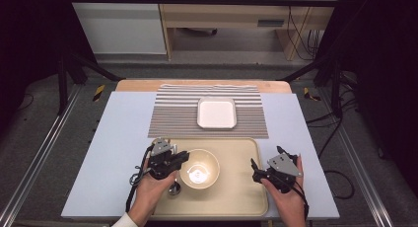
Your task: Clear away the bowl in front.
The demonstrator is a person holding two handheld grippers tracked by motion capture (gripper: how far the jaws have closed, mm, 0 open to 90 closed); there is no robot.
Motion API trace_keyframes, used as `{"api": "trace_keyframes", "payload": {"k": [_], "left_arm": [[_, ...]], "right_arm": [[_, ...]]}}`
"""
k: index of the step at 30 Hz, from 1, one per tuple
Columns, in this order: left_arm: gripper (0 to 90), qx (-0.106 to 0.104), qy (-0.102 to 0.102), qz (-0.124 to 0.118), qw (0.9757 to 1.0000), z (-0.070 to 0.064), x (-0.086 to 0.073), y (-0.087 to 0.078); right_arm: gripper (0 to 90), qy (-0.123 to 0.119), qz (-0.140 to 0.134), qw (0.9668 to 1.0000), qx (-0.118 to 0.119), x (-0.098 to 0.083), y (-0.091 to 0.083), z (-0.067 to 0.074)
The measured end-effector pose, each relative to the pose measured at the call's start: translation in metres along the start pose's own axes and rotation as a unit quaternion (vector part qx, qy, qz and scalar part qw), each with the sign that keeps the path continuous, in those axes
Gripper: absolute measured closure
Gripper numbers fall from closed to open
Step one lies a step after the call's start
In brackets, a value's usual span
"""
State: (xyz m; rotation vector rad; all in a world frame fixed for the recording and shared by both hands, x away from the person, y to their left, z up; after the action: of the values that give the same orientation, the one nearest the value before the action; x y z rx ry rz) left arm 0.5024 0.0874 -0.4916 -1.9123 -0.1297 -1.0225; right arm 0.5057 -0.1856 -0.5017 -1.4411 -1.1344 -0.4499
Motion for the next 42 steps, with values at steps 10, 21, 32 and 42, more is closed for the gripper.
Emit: {"api": "trace_keyframes", "payload": {"k": [10, 21, 32, 42], "left_arm": [[83.6, 0.0, 0.007, 0.003, 1.0, 0.0, -0.003, -0.008], [84.9, -0.005, 0.021, 0.024, 0.9995, -0.002, -0.013, -0.004], [85.2, -0.011, 0.029, 0.03, 0.9991, -0.006, -0.018, -0.002], [61.8, 0.007, 0.056, 0.01, 0.9983, -0.01, -0.001, -0.01]], "right_arm": [[6.3, -0.001, 0.002, 1.0, 0.001, 0.0, 0.0, 0.001], [6.3, -0.003, 0.003, 1.0, 0.0, -0.001, 0.001, 0.001], [6.2, -0.005, 0.004, 1.0, 0.001, -0.001, 0.001, 0.002], [6.2, -0.004, 0.005, 1.0, 0.001, -0.002, 0.002, 0.002]]}}
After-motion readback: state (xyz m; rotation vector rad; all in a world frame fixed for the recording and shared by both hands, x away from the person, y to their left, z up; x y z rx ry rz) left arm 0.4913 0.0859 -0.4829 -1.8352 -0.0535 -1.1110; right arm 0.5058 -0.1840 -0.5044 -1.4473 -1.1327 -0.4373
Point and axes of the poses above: each handheld gripper's, and its own axes: y roughly forward along the jaws, x roughly out of its top, z roughly to its left, the point moved 10 cm from there along y, roughly forward along the jaws, and after that the axes turned 12 degrees about z, right-handed, at the moved point
